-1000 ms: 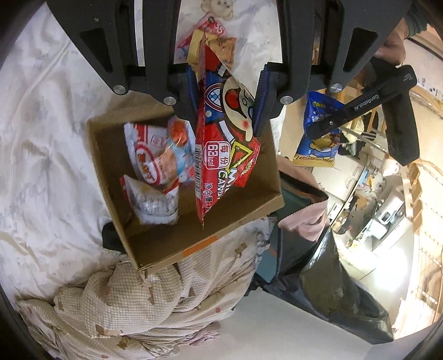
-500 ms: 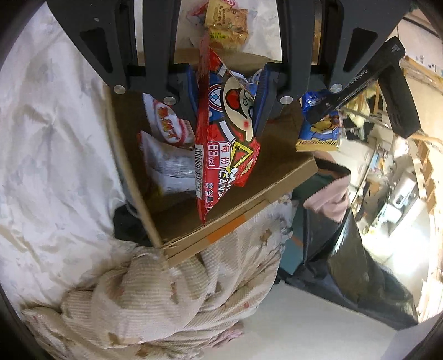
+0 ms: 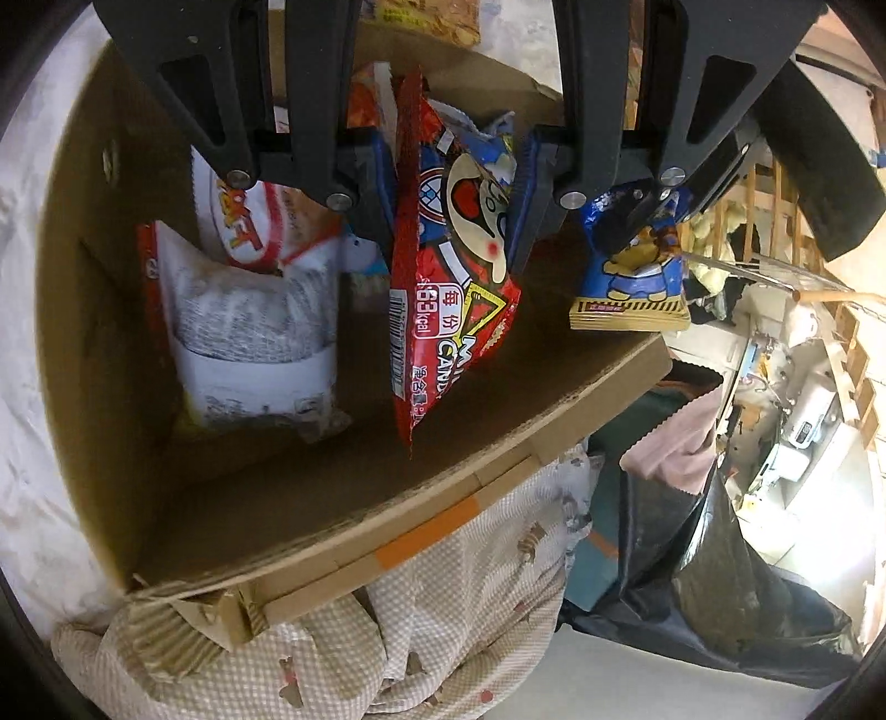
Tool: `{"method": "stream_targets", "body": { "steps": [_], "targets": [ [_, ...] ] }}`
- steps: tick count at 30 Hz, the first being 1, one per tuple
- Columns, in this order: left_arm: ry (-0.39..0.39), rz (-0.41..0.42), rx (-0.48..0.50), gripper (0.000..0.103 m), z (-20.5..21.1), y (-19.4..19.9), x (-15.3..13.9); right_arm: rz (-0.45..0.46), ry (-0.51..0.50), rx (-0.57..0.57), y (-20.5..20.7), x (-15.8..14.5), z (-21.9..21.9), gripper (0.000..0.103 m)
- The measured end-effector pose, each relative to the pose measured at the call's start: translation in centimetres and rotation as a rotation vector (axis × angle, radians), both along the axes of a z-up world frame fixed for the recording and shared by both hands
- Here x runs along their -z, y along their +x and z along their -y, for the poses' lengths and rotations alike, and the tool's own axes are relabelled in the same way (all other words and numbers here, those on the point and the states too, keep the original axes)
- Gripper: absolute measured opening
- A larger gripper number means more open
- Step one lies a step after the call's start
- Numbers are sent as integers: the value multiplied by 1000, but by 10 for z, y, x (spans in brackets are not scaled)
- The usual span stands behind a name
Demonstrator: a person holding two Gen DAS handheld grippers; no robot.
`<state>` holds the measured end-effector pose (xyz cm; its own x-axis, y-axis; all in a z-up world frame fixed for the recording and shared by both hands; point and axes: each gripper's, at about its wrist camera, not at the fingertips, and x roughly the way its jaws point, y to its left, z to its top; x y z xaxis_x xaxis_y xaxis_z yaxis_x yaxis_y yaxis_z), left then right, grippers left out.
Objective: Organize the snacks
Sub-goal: 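Open both grippers to release the bags into the box, then withdraw both grippers from the box toward the remaining snacks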
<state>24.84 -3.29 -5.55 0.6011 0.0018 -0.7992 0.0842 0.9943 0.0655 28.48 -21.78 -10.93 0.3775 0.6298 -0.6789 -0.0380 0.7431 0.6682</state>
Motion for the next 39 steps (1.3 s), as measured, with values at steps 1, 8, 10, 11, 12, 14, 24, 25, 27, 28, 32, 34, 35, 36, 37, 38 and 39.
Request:
{"method": "stream_targets", "body": {
  "steps": [1,8,10,11,12,14,24,25,27,28,32,34,35,36,37,38,39],
  "targets": [
    [3,-2,-1,25,1,1,1,6,0,-2,0,-1,-1,39],
    [-10,7,-2,28,3,0,-4,19,6,-1,-2,-4,0,65],
    [-6,6,-4,34,4,-2,-8,35,8,21,-4,-8,6,81],
    [2,14,-11,50,5,-4,-11,44,13,34,-4,-11,8,84],
    [3,35,-15,62,5,-9,-16,50,18,52,-6,-12,13,84],
    [-15,79,-10,98,6,-17,-25,43,22,64,-6,-12,18,84],
    [-16,74,-2,98,4,-21,-23,50,7,61,-8,-16,22,84],
    [-24,71,-4,98,3,-21,-22,55,-1,58,-9,-17,22,84],
    [-33,66,-8,98,1,-22,-21,64,-17,53,-10,-19,20,86],
    [-40,66,-9,98,0,-23,-20,69,-25,50,-11,-20,20,87],
    [-78,74,-22,98,-6,-26,-22,95,-62,46,-17,-28,19,87],
    [-108,85,-27,98,-10,-30,-25,113,-89,41,-21,-33,20,90],
    [-118,85,-27,98,-12,-31,-26,124,-103,41,-24,-36,20,91],
    [-132,83,-29,98,-13,-33,-28,131,-112,42,-27,-38,21,92],
    [-146,83,-33,98,-15,-35,-30,141,-117,44,-29,-41,22,92],
    [-152,86,-38,98,-17,-37,-32,150,-120,48,-32,-43,23,92],
    [-154,93,-45,98,-19,-39,-34,159,-126,51,-36,-45,24,92]
  ]
}}
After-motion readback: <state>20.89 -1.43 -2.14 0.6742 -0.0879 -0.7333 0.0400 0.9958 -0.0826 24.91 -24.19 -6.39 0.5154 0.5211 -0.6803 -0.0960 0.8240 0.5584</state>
